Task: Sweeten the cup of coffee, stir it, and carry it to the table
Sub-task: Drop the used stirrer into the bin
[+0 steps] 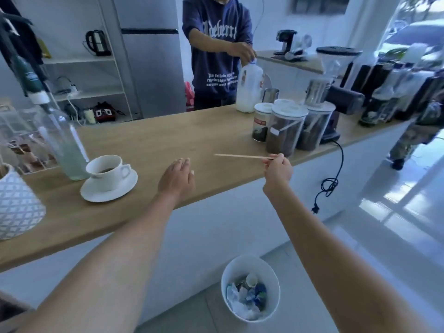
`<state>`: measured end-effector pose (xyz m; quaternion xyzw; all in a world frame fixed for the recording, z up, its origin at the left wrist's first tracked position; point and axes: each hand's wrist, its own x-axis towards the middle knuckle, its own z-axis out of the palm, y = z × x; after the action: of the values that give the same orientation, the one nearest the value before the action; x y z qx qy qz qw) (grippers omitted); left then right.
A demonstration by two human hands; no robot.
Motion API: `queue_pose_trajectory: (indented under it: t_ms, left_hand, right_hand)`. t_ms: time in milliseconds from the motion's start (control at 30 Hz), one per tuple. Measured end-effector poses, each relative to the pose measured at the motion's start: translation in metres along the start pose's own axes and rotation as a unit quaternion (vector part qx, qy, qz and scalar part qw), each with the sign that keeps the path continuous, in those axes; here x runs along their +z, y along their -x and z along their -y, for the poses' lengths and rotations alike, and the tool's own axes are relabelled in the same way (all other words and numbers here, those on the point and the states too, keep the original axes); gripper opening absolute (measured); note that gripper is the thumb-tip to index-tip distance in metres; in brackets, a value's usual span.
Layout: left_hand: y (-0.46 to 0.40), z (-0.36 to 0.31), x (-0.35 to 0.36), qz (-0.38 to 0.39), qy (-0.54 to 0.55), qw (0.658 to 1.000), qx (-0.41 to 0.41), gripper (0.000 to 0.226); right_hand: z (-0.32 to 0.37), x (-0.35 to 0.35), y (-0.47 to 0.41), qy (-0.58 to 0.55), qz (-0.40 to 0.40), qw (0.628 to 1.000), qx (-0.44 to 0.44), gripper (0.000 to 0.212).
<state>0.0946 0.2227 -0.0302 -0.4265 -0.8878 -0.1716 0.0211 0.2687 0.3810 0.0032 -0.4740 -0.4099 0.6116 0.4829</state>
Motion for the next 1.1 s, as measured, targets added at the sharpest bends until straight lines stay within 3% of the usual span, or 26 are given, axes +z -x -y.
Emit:
queue_pose_trajectory:
  t_ms: [200,333,633,767,967,1100]
  left_hand:
    - [0.000,-0.067,0.044,0.055,-0.011,0.997,0.057,0.052]
    - [0.007,-0.083,0.068,0.077,-0.047,0.994,0.063,0.055]
    - [0.014,-0.071,0.093,0.100,-0.083,0.992,0.005,0.060]
    - [0.019,-0.067,0.099,0.081,-0.092,0.992,0.018,0.060]
    - [0.021,-0.064,0.105,0.060,-0.094,0.993,0.027,0.060]
    - [0.021,-0.061,0.107,0.058,-0.108,0.992,0.032,0.061]
  right_hand:
    - [0.008,-0.087,-0.014,0.019,-0.068,0.997,-0.004,0.035]
    - [-0.003,-0.124,-0.013,0.088,-0.089,0.991,-0.049,0.030]
    - [-0.079,-0.150,-0.015,0.278,-0.022,0.957,-0.079,0.028]
    - [-0.116,-0.153,-0.008,0.370,0.036,0.926,-0.071,0.028]
    - [-0.162,-0.155,-0.006,0.514,0.140,0.846,-0.023,0.045]
    - [-0.172,-0.163,-0.005,0.565,0.144,0.812,0.025,0.048]
